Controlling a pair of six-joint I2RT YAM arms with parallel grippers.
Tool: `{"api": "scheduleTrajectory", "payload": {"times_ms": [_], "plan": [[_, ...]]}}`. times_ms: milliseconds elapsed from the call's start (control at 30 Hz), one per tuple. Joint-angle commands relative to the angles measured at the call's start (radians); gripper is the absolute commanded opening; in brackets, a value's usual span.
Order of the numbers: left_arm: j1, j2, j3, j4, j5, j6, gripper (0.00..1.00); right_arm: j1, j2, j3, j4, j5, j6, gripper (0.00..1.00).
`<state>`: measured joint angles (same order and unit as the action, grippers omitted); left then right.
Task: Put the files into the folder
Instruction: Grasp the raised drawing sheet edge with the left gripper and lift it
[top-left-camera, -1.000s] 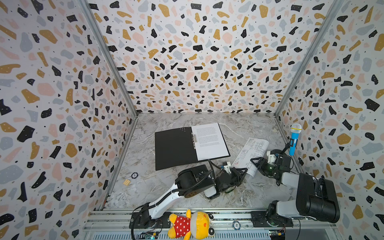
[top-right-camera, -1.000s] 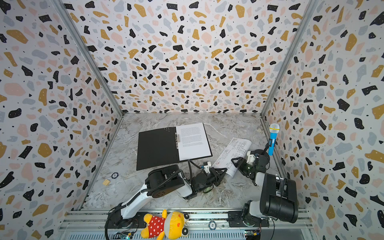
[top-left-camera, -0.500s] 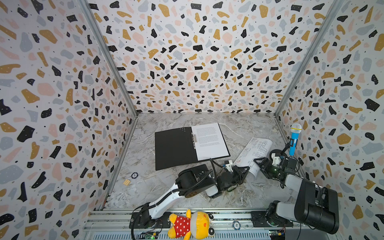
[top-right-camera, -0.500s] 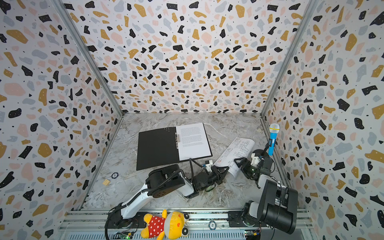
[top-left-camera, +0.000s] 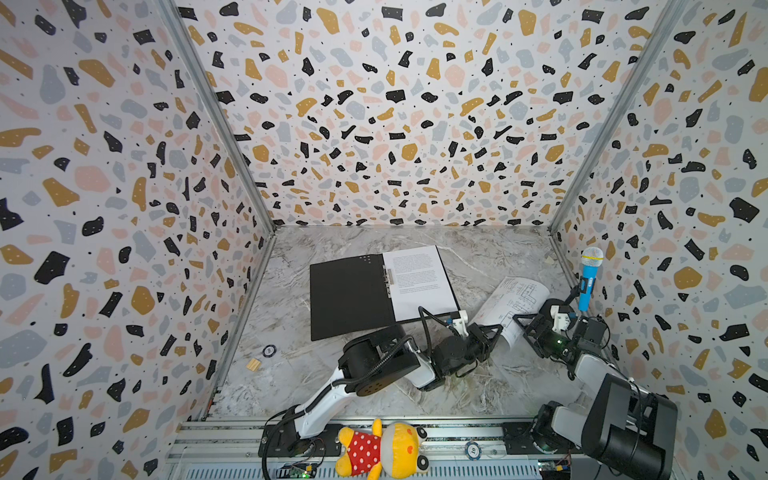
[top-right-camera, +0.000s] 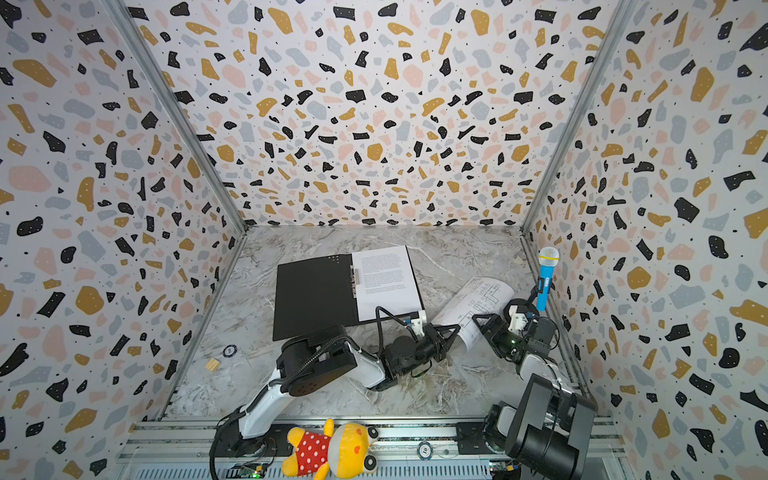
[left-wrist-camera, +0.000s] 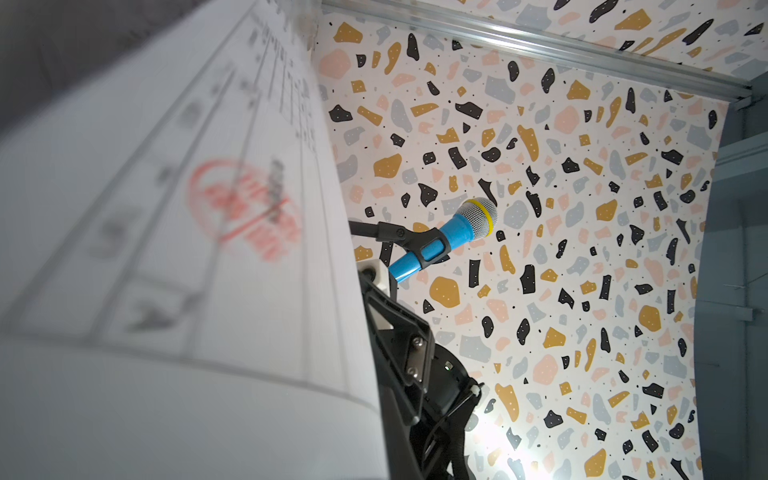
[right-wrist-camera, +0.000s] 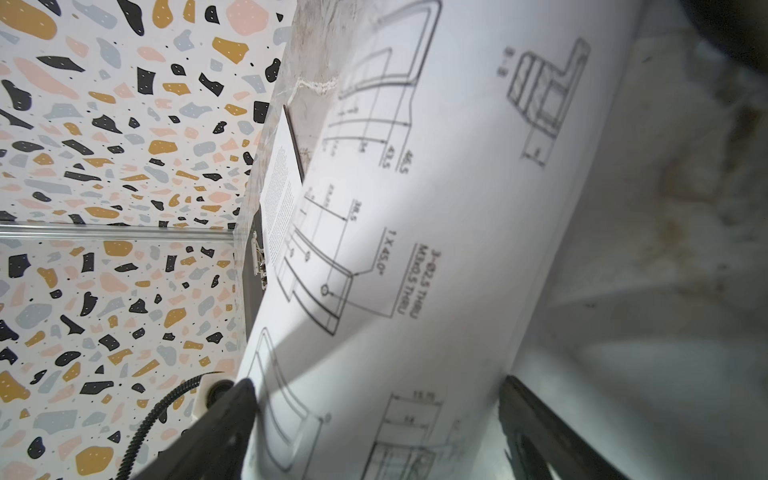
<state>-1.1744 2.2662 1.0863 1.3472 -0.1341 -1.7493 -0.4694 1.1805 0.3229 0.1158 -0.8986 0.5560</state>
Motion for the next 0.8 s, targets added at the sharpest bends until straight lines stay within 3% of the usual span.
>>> {"api": "scheduleTrajectory", "payload": {"times_ms": [0, 167, 433, 767], "plan": [[0.026, -0.050, -0.003, -0.024, 0.016, 0.075, 0.00, -0.022, -0.027, -0.012, -0.028, -0.044, -0.002, 0.93], [0.060, -0.093, 0.011, -0.098, 0.039, 0.146, 0.00, -0.035, -0.052, -0.024, -0.014, -0.075, 0.018, 0.94], [0.064, -0.067, -0.039, -0.052, 0.068, 0.111, 0.00, -0.035, 0.021, -0.077, 0.122, -0.134, 0.097, 0.96], [0.061, -0.080, -0.120, -0.028, 0.087, 0.114, 0.00, -0.035, 0.051, -0.071, 0.202, -0.107, 0.147, 0.85]]}}
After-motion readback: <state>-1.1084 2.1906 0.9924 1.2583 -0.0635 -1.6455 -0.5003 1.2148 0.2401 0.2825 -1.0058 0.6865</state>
